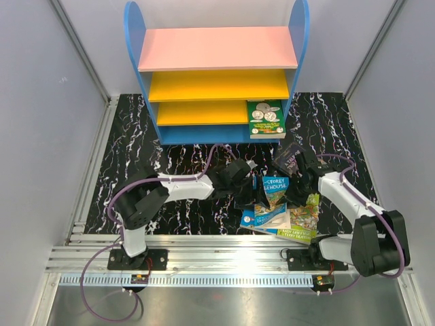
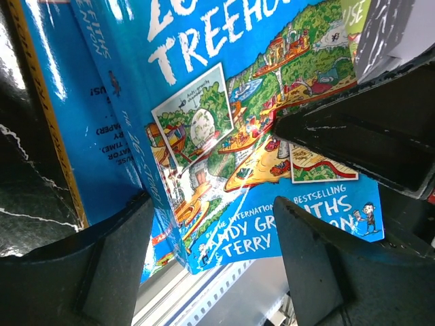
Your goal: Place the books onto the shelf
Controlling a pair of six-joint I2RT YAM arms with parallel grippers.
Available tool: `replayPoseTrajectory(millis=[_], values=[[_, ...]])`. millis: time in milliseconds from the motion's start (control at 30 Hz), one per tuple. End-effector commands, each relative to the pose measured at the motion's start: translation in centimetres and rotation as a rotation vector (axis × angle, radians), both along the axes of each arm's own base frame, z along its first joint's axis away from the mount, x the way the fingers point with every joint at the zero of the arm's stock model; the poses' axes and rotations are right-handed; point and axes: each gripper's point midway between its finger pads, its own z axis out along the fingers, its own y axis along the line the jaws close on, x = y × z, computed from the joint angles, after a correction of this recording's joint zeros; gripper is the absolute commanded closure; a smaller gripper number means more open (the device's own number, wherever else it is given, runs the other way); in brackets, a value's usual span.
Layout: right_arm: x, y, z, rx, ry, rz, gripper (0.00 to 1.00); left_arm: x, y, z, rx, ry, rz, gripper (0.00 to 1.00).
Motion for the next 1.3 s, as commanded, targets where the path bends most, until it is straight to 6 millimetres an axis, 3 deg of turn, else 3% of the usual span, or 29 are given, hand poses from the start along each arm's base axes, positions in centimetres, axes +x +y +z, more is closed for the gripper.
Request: replayPoseTrajectory(millis=[0,100,133,200,233,300,400,667,833,933,967,1033,1133,1200,1267], values=[[-0.2,0.6,0.8,0.027,-0.003,-0.032,1.00,-1.5,-0.8,0.4,-0.070,0.004,-0.026,0.27],[0.3,1.0,3.6,0.061,-0.056,-0.037,1.00,-0.6,0.0,2.2,-0.120,-0.019,0.022,0.27],[0.4,1.3,4.6,0.082,-0.077,-0.050,1.00,-0.5,1.1,1.6,-0.123,0.013,0.065,0.27],[0.8,2.3,6.3,0.148,-0.099,-0.060,1.00,0.3,1.0,4.4,-0.252,-0.008,0.106,0.27],[0.9,2.8,7.1,0.179,-0.106,-0.080,1.00,0.3,2.3,3.4,-0.255,0.042,0.161,0.27],[1.2,3.7,8.5,0.239,-0.117,-0.083,1.00,1.0,2.6,5.3,-0.331,0.021,0.196,0.26],[1.6,4.3,9.9,0.283,-0.135,-0.087,1.00,1.4,3.2,6.2,-0.334,-0.007,0.226,0.26],[-0.4,5.7,9.2,0.413,-0.093,-0.127,1.00,2.2,2.9,9.9,-0.465,-0.026,0.298,0.26],[-0.3,6.8,9.6,0.523,-0.108,-0.162,1.00,1.7,1.6,11.4,-0.474,-0.009,0.290,0.31],[-0.1,6.9,10.2,0.533,-0.124,-0.152,1.00,1.5,1.5,12.0,-0.481,0.003,0.303,0.41],[0.0,7.1,10.6,0.544,-0.133,-0.145,1.00,1.6,1.5,12.0,-0.478,0.003,0.306,0.55],[0.1,7.4,11.3,0.574,-0.149,-0.140,1.00,1.6,1.3,12.3,-0.483,-0.002,0.306,0.69],[0.0,7.6,12.0,0.604,-0.172,-0.137,1.00,1.7,0.9,13.1,-0.494,-0.005,0.297,1.00],[0.0,7.6,12.6,0.613,-0.185,-0.130,1.00,1.6,1.0,13.5,-0.476,-0.031,0.278,1.00],[0.2,7.4,13.8,0.591,-0.212,-0.116,0.62,2.2,1.0,14.4,-0.422,-0.066,0.275,1.00]])
